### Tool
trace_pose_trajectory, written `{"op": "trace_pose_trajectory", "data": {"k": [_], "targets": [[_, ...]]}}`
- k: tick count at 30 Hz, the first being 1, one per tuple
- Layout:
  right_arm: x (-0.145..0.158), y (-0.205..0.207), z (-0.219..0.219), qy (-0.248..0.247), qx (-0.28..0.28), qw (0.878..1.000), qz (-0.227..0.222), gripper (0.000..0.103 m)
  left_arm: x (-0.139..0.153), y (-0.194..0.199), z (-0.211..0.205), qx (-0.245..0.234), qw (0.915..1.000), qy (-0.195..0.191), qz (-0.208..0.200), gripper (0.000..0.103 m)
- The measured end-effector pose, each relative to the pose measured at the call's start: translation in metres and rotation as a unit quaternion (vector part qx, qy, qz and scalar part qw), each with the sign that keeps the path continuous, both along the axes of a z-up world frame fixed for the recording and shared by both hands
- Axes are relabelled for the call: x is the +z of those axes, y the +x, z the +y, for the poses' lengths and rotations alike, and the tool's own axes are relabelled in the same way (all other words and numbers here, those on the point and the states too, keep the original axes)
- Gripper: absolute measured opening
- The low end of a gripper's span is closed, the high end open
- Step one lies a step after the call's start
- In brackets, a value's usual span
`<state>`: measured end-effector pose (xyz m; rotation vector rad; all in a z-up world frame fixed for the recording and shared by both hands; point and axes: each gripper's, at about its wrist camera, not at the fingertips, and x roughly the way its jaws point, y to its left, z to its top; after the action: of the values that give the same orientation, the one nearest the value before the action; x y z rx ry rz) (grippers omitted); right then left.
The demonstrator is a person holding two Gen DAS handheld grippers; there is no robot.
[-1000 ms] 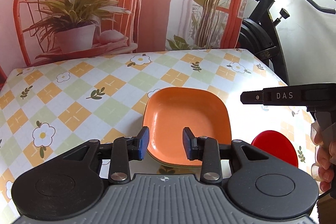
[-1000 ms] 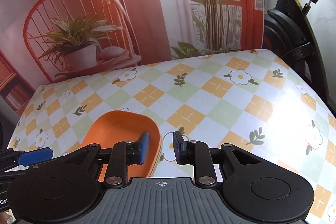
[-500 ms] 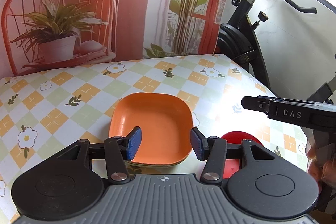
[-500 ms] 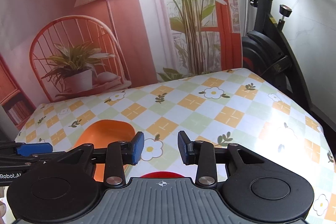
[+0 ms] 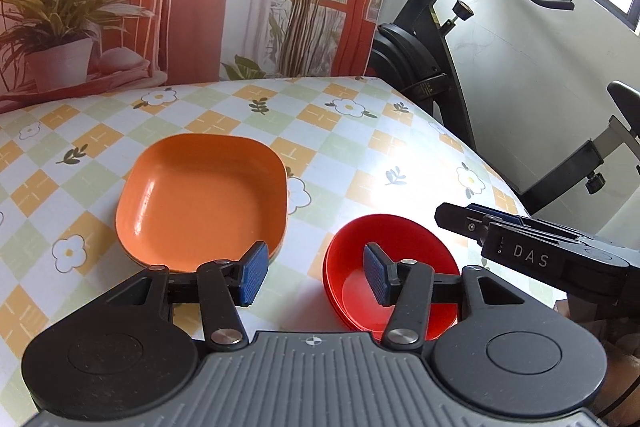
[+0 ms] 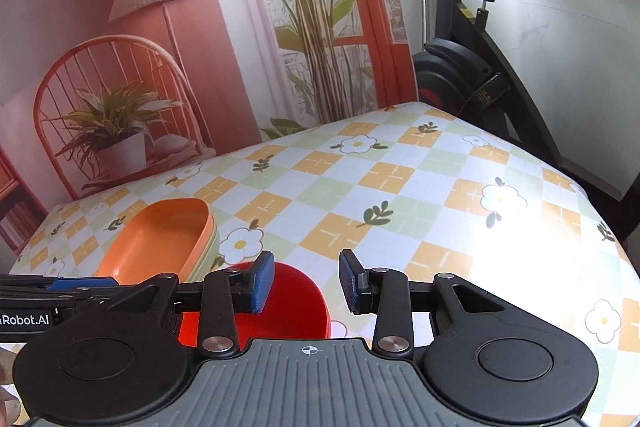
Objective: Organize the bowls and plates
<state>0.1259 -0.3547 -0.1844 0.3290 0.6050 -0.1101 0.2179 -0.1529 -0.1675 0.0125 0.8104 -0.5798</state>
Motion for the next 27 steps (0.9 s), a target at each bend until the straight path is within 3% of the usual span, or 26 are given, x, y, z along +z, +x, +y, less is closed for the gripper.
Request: {"op": "trace_pose_trajectory", "data": {"k": [9, 21, 27], "targets": [[-0.027, -0.005, -0.006, 0.043, -0.005, 0.999, 0.021, 0.034, -0.022, -0.002, -0.015, -0.019, 0.9994, -0.002, 0.028, 0.055], [-0.041, -0.009, -0.006, 0.07, 0.0, 0.997, 0.036, 0.033, -0.039, 0.003, -0.026, -0.021, 0.998, -0.005, 0.06, 0.053], [-0.045, -0.011, -0.008, 0.086, -0.001, 0.995, 0.041, 0.025, -0.046, 0.004, -0.027, -0.026, 0.9969, -0.014, 0.072, 0.043]]}}
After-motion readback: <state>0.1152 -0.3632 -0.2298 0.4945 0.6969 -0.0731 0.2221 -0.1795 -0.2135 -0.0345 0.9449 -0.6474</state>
